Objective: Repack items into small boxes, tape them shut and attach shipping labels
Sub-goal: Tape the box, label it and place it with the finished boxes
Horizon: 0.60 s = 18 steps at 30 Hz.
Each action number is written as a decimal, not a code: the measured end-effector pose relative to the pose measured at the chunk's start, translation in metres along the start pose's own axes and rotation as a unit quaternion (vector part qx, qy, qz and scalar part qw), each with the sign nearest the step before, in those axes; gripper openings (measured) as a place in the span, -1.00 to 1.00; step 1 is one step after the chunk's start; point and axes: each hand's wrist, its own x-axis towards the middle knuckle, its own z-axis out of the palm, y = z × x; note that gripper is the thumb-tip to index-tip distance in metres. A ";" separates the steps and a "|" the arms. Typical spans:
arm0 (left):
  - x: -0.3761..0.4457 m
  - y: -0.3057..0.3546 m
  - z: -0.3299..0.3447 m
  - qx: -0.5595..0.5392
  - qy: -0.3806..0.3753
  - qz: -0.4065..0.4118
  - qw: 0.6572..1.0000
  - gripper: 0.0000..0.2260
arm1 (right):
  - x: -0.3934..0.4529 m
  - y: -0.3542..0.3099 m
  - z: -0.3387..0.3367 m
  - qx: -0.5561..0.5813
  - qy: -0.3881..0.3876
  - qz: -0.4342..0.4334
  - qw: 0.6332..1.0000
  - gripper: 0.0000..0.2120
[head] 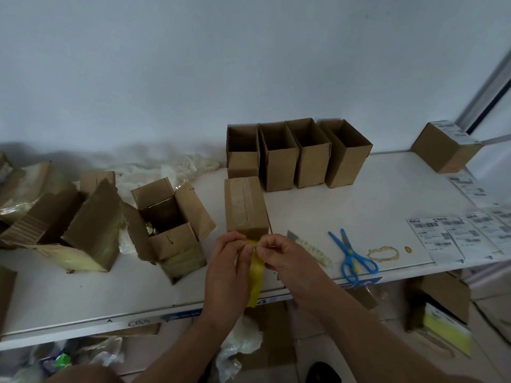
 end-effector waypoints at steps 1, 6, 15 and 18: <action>0.000 0.000 0.000 0.000 0.000 -0.001 1.000 -0.90 | -0.001 0.000 0.000 0.002 0.008 -0.004 1.000 -0.90; 0.000 -0.004 -0.001 0.003 -0.001 -0.007 1.000 -0.89 | -0.003 -0.004 0.000 -0.042 -0.006 -0.050 0.998 -0.84; -0.009 0.003 -0.014 0.018 -0.048 -0.061 0.997 -0.79 | 0.001 0.003 0.016 -0.008 0.030 -0.009 0.999 -0.87; -0.015 0.005 -0.025 0.014 -0.047 -0.156 0.987 -0.60 | -0.001 0.004 0.026 0.039 0.016 0.020 0.999 -0.85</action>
